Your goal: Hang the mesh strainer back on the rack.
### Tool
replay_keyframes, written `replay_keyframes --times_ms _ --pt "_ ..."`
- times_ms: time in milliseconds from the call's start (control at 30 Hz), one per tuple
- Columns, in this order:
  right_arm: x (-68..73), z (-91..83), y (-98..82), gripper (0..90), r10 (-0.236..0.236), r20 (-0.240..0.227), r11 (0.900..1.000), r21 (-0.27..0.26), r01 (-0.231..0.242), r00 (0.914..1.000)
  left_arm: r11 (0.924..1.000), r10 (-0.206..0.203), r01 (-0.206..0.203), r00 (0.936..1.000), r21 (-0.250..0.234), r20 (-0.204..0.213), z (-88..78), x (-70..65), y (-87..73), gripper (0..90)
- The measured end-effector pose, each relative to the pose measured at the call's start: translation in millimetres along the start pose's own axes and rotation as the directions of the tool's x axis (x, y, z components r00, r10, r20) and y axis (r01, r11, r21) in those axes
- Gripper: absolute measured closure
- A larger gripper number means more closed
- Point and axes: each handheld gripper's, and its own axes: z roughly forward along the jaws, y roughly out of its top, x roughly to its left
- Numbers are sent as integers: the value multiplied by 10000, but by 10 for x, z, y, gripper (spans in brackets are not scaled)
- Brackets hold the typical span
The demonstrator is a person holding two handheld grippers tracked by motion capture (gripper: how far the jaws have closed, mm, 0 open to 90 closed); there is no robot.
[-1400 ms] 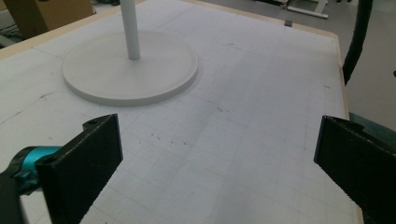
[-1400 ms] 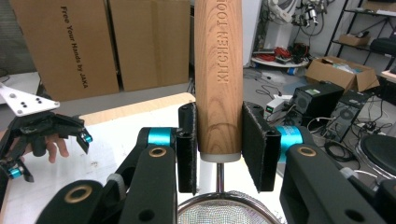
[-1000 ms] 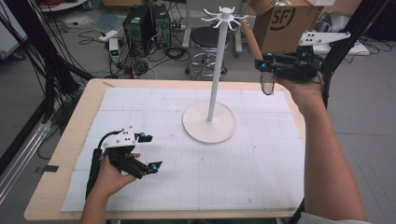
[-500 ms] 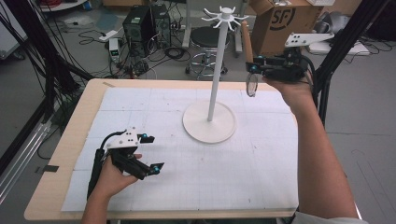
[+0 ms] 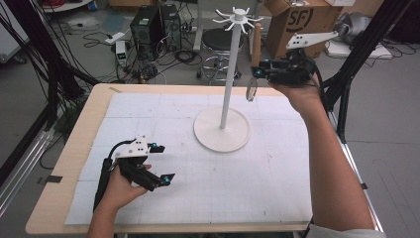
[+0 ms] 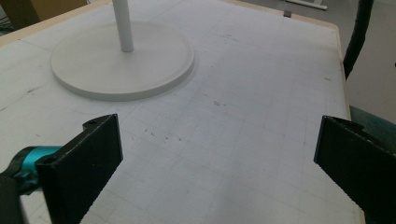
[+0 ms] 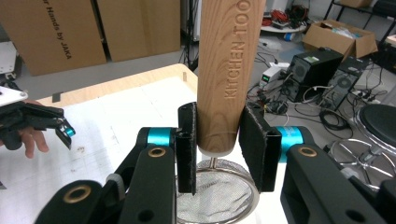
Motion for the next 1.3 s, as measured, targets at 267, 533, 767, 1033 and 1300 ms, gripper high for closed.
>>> replay_keyframes --times_ms 267,533,767,1033,1300 --pt "-4 24 3 634 -75 311 10000 60 74 9995 10000 -44 44 10000 39 1 -1 0 -4 17" --pt "7 2 -31 444 -136 390 9997 230 128 9991 10000 -6 6 10000 75 -43 11 4 -7 17" --pt "15 -69 -79 384 -88 459 9999 72 85 9989 10000 -20 20 10000 -4 -70 6 -2 -5 17" --pt "45 -141 -204 232 108 518 9997 -229 -97 9986 10000 -57 56 10000 -24 -35 2 -4 -6 17" --pt "150 -157 -307 132 0 182 9994 -334 6 9998 10000 -24 24 10000 -18 -71 -9 0 -4 17"
